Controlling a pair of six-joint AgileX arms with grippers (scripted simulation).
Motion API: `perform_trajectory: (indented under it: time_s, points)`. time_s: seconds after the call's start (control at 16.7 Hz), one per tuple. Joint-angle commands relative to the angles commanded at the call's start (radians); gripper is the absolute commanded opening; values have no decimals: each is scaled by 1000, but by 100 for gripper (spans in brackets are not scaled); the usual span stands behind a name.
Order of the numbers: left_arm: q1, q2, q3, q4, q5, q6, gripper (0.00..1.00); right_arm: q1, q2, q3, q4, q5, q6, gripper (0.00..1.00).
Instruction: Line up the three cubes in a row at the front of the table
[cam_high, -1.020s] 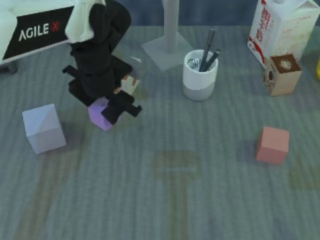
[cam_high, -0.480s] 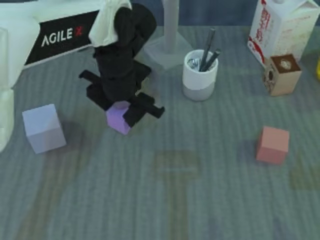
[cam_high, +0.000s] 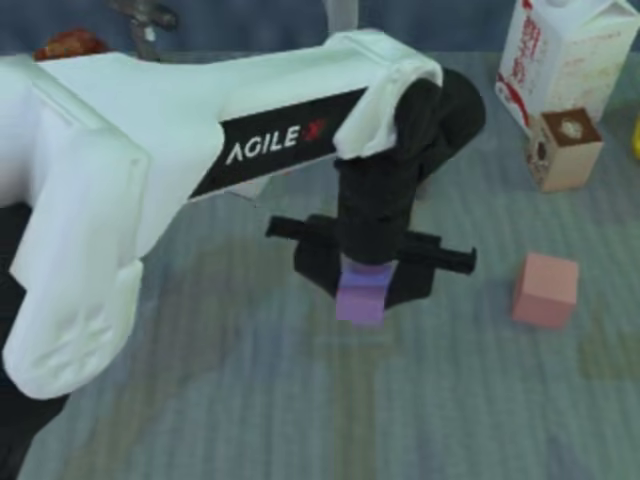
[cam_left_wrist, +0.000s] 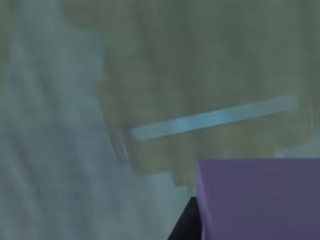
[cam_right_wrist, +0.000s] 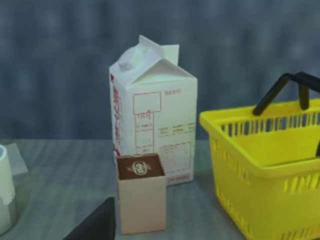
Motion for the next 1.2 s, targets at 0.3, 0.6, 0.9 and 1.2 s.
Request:
perform_trajectory:
  time_s: [0.3, 0.6, 0.9, 1.2]
  points:
    - [-171, 8, 54, -34, -8, -371, 0, 0, 0, 0, 0, 0, 0, 100]
    - [-234, -4, 71, -38, -14, -485, 0, 0, 0, 0, 0, 0, 0, 100]
    - [-230, 3, 55, -20, -14, -481, 0, 0, 0, 0, 0, 0, 0, 100]
    - [-230, 43, -58, 141, -13, -481, 0, 0, 0, 0, 0, 0, 0, 100]
